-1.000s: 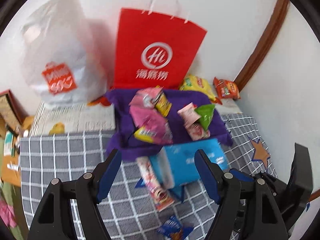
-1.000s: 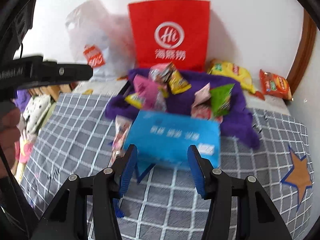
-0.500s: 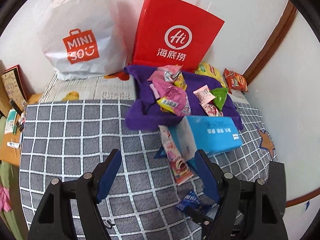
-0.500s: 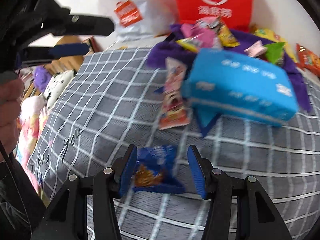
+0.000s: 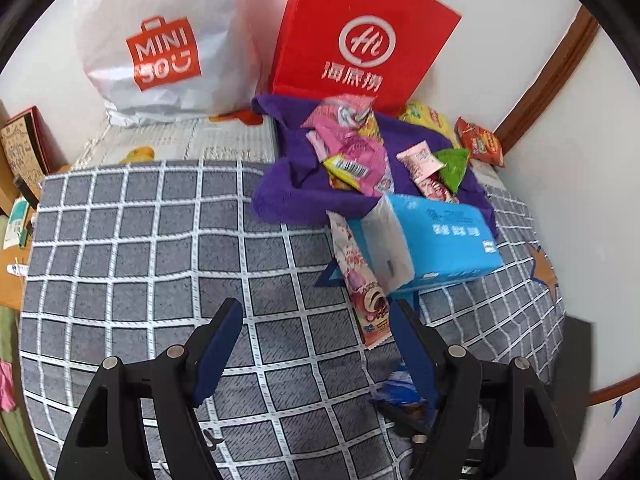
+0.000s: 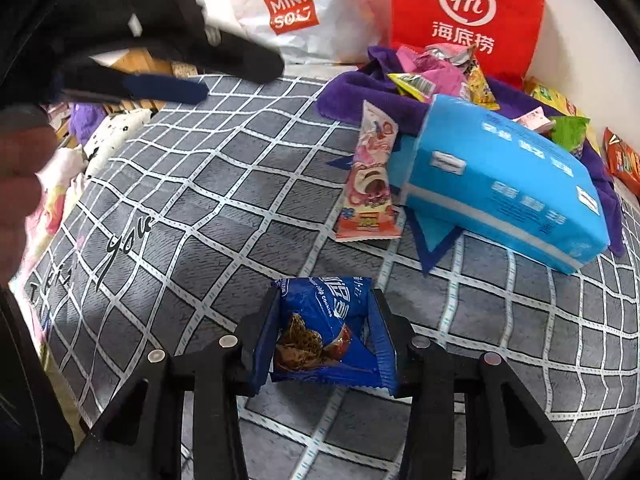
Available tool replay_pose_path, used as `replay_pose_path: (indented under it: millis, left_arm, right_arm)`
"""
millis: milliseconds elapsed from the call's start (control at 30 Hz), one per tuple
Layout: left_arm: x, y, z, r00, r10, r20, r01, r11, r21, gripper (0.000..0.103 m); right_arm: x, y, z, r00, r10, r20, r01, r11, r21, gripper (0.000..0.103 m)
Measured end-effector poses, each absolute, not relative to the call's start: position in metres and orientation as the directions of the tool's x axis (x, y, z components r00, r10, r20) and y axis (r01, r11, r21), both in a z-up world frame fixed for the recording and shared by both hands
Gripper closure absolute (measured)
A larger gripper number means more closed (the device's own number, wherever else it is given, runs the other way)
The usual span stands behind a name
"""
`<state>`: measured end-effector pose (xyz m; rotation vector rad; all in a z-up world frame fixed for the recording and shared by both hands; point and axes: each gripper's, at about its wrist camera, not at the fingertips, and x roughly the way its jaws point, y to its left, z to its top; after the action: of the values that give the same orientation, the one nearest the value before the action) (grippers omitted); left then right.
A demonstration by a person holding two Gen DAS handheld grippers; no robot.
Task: Organize snacks
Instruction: 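Grasp the dark blue snack bag with the right tool while the left tool grasps the pink-white bar packet, then lift the blue bag and the bar packet off the bedspread with both tools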
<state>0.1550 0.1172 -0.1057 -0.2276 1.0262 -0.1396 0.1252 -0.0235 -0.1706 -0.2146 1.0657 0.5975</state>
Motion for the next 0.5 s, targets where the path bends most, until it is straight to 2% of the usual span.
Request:
replay_pose_path:
  millis: [167, 400, 500]
  left_arm:
    - [0.168, 0.106, -0.128, 0.486, -0.230, -0.843, -0.003, 0.964, -0.265, 0.029]
    - [0.188, 0.080, -0.151, 0.464, -0.251, -0.849, 0.006, 0.960, -0.281, 0.031]
    - [0.195, 0.073, -0.156, 0.463, -0.259, -0.848, 0.016, 0.959, -0.284, 0.037]
  right_arm:
    - [0.139, -0.065, -0.157, 0.428, 0.340, -0.837, -0.479, 0.871, 0.109, 0.060]
    - [0.169, -0.146, -0.160, 0.512, 0.214, -0.832, -0.298, 0.952, 0.062, 0.060]
    - [0.174, -0.172, -0.170, 0.499, 0.210, -0.841, -0.244, 0.965, 0.096, 0.060]
